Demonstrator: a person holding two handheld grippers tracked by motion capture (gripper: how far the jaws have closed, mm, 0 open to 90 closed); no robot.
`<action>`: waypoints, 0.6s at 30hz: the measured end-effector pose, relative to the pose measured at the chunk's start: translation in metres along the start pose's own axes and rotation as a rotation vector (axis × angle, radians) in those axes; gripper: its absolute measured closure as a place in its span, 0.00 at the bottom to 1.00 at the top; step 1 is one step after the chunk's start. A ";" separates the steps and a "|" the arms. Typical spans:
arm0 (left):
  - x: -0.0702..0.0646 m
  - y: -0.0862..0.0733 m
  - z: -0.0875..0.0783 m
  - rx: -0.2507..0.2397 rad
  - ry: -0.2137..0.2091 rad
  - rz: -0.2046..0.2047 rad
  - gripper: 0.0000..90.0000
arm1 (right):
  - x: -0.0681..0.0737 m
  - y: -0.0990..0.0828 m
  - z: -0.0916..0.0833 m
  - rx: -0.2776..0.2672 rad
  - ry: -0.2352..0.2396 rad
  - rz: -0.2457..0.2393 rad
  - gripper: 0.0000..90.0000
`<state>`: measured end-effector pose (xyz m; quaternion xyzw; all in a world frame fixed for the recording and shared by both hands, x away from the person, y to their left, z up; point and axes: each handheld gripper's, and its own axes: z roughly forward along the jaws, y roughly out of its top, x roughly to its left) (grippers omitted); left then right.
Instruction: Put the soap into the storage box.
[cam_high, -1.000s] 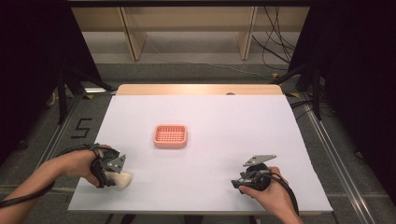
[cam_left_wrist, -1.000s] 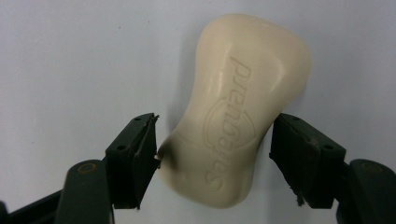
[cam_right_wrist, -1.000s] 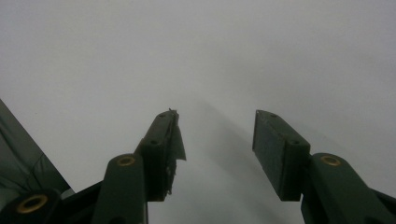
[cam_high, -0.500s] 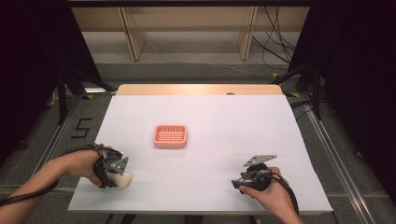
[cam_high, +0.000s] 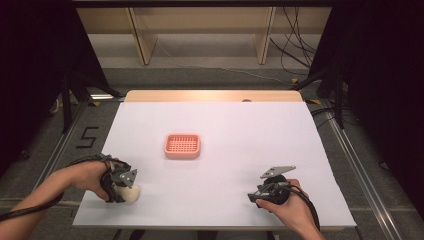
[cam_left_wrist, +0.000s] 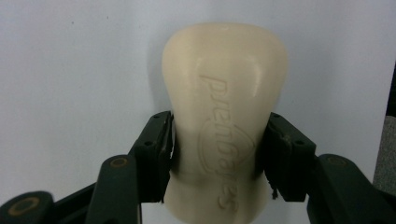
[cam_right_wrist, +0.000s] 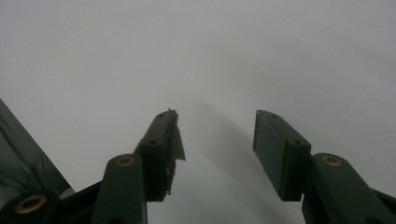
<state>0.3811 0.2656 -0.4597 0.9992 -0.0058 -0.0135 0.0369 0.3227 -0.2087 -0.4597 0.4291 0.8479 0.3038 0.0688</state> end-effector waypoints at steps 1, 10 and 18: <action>0.000 0.000 0.000 0.000 0.001 -0.003 0.52 | 0.000 0.000 0.000 0.000 0.000 0.000 0.56; 0.001 0.000 0.002 0.004 -0.006 -0.014 0.51 | -0.001 -0.001 0.001 0.007 0.002 0.000 0.55; -0.001 0.003 0.001 0.031 -0.037 -0.044 0.53 | -0.001 -0.001 0.001 0.010 -0.003 0.000 0.55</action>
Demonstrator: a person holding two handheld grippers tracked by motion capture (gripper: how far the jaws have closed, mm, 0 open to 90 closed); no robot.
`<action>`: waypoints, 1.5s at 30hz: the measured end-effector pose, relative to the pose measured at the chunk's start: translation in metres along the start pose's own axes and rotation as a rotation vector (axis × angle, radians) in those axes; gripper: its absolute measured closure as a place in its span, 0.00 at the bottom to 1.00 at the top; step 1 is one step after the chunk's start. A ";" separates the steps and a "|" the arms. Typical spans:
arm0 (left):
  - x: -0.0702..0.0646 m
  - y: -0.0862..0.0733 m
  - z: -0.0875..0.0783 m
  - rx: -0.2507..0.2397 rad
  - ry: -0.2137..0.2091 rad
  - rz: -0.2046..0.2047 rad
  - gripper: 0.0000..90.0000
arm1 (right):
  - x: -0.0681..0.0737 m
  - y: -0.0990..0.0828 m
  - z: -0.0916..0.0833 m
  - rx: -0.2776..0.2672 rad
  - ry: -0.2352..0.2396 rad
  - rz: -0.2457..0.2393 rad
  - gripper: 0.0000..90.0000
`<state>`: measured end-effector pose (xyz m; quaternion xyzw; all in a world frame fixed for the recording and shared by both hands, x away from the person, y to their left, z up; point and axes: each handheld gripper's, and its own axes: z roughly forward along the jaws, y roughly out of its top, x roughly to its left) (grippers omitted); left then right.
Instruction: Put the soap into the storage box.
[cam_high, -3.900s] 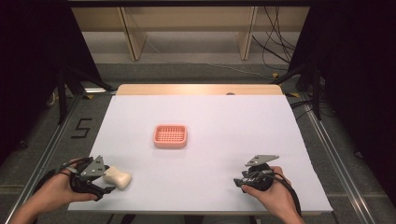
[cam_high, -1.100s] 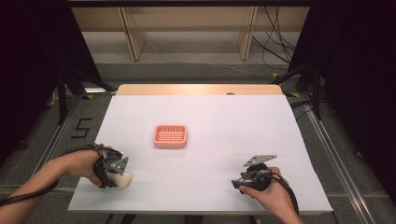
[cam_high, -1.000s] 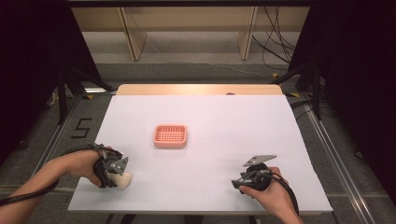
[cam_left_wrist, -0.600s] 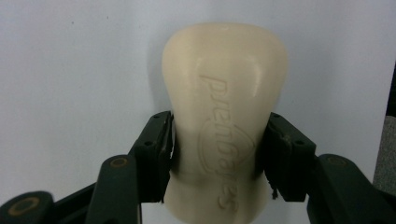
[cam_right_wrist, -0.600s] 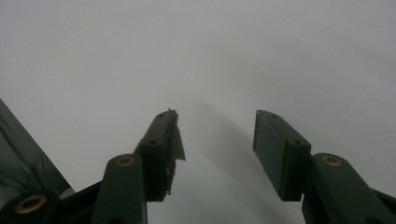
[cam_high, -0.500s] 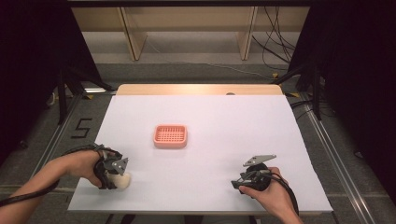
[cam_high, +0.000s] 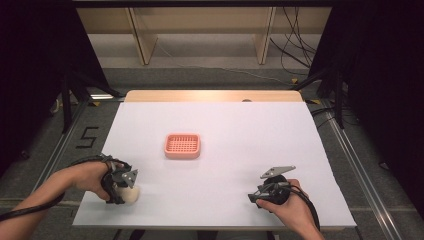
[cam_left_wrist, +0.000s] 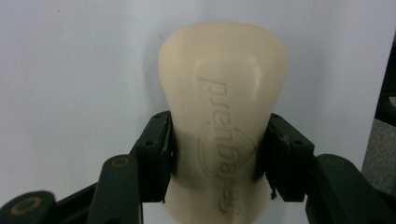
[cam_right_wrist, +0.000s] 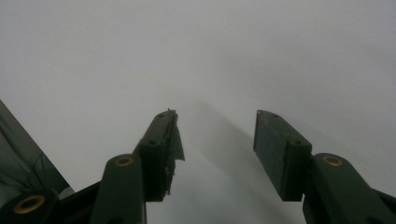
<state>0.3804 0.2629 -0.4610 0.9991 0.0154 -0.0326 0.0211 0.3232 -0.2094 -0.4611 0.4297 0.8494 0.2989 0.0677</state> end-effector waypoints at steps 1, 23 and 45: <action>0.000 0.000 0.000 0.003 -0.005 -0.006 0.53 | 0.000 0.000 0.000 -0.005 0.002 0.001 0.55; 0.002 -0.001 -0.008 -0.019 -0.058 -0.135 0.54 | 0.000 0.001 0.001 0.000 -0.002 0.003 0.55; 0.007 0.005 -0.019 -0.033 -0.044 -0.170 0.54 | 0.000 0.000 0.000 -0.017 -0.003 0.009 0.55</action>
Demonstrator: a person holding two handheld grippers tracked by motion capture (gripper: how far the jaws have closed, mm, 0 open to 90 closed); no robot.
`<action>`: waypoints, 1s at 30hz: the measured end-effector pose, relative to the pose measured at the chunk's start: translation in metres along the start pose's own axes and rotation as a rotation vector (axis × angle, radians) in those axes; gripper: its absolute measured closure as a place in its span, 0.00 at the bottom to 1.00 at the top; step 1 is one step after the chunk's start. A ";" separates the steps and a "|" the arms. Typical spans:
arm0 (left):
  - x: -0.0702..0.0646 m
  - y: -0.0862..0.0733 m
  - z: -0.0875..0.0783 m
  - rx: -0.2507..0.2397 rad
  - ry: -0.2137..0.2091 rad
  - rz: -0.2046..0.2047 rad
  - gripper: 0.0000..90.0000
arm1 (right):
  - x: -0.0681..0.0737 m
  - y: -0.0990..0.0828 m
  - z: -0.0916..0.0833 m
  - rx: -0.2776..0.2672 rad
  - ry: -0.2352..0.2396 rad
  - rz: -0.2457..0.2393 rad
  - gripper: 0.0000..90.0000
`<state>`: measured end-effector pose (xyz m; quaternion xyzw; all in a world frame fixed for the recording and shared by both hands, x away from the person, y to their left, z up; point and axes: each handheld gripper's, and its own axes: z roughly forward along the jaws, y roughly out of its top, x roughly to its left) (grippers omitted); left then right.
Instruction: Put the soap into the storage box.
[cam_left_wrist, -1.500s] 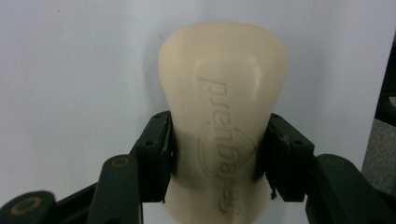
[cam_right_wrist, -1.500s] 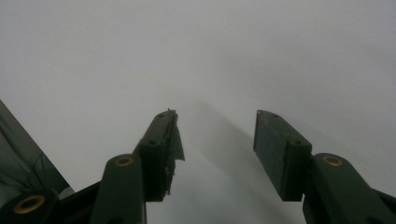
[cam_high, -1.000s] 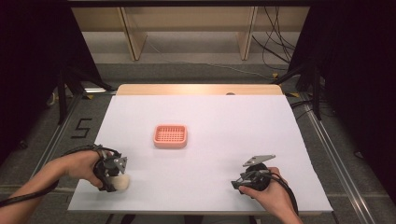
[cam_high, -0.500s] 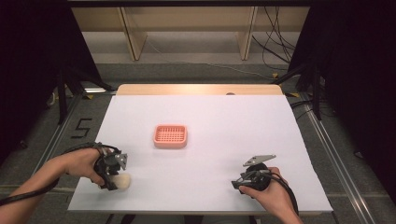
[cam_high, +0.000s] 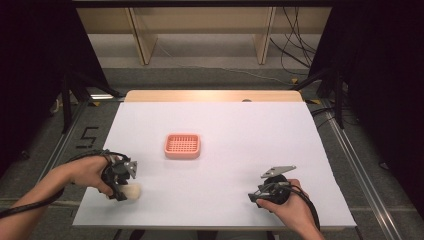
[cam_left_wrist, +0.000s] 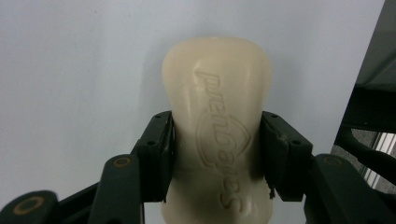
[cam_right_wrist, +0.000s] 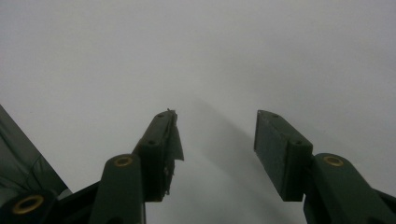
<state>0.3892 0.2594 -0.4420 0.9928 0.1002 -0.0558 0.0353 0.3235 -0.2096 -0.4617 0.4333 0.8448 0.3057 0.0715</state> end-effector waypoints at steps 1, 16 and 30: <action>0.001 0.001 -0.002 -0.003 0.012 0.009 0.54 | -0.001 0.000 0.001 -0.005 -0.007 -0.014 0.55; 0.005 0.006 -0.010 -0.023 0.044 0.009 0.54 | 0.001 0.000 -0.001 0.016 0.003 0.009 0.55; 0.007 0.008 -0.014 -0.054 0.074 0.007 0.54 | 0.000 0.000 -0.001 0.015 0.003 0.002 0.55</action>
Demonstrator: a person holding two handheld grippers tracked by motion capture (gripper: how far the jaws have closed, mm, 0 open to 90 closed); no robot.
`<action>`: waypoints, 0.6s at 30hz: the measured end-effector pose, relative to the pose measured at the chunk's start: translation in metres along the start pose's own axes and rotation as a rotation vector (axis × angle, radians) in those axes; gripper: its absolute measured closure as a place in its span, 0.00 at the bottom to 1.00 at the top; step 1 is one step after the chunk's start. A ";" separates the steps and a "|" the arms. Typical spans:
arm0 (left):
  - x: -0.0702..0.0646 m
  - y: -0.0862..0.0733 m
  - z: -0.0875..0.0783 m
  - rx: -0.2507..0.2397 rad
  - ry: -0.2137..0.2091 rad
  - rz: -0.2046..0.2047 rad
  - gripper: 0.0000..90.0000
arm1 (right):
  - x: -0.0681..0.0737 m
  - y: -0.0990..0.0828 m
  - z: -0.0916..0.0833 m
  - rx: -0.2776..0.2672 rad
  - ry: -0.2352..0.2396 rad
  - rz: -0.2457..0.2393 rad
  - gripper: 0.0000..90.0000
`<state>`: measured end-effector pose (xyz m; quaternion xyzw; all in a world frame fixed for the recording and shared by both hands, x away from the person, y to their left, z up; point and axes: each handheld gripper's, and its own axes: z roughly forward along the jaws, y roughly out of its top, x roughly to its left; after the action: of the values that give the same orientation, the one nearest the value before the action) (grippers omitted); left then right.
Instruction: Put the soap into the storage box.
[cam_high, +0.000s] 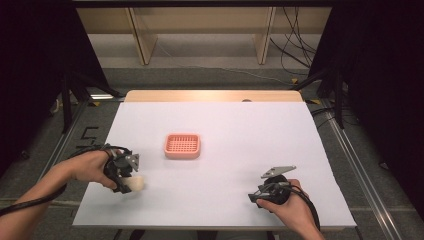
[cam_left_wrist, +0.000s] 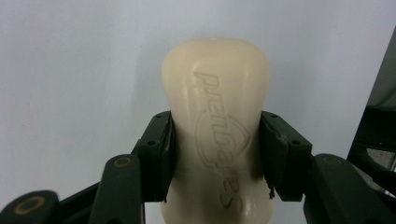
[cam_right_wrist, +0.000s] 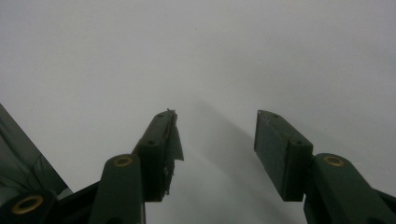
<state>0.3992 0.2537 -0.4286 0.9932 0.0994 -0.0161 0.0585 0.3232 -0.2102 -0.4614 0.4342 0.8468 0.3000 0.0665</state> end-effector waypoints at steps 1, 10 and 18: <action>0.000 0.000 -0.001 -0.008 0.003 -0.003 0.54 | 0.000 0.000 0.000 0.000 -0.001 -0.002 0.55; 0.002 0.001 -0.002 -0.033 0.022 -0.004 0.54 | 0.000 0.000 0.000 0.000 -0.002 -0.003 0.55; 0.004 0.004 -0.002 -0.061 0.040 -0.017 0.54 | 0.000 0.000 0.000 -0.001 -0.002 -0.002 0.55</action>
<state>0.4039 0.2504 -0.4262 0.9902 0.1093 0.0063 0.0867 0.3235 -0.2103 -0.4617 0.4339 0.8468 0.2999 0.0680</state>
